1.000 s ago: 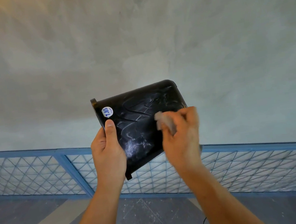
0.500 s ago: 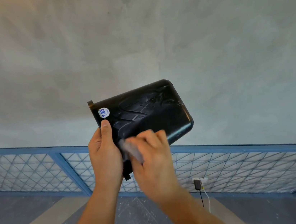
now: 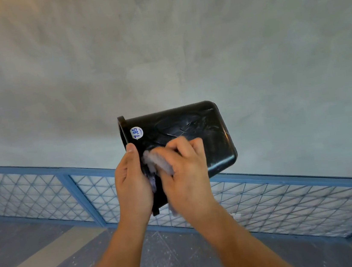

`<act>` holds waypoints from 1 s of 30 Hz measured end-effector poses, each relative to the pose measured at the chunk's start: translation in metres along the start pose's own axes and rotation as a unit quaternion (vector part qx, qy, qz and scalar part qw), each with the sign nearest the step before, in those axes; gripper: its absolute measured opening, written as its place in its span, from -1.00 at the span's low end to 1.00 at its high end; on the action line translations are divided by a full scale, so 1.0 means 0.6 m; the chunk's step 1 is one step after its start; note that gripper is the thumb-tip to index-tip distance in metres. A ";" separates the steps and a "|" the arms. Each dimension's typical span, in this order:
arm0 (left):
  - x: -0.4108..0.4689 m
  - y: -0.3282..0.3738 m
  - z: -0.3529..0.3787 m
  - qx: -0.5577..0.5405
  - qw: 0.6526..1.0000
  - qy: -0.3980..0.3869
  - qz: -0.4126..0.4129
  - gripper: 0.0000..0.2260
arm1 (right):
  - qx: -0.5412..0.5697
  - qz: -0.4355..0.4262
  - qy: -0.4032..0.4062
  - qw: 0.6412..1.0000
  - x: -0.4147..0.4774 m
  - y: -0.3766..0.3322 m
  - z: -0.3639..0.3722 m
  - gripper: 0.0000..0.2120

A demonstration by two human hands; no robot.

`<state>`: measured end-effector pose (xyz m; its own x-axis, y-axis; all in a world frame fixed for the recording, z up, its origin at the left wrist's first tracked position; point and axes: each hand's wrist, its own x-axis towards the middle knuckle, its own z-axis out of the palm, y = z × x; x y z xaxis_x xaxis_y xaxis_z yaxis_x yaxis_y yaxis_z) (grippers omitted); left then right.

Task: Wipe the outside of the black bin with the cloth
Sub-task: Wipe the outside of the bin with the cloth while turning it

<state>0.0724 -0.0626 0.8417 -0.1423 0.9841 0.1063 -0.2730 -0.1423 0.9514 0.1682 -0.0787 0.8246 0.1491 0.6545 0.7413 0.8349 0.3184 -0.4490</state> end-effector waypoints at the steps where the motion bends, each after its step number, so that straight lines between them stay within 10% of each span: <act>1: -0.009 0.003 0.006 -0.003 1.000 0.006 -0.001 -0.59 | -0.001 0.005 0.009 1.000 0.009 0.006 -0.007 -0.78; 30: -0.062 -0.018 0.070 0.161 0.978 0.087 0.096 -0.67 | 0.031 0.011 0.041 0.999 0.002 0.075 -0.082 -0.86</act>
<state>0.1206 -0.0934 0.8397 -0.3298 0.9051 0.2682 0.0849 -0.2545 0.9633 0.2319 -0.0977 0.8298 0.2119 0.6051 0.7675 0.7963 0.3484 -0.4945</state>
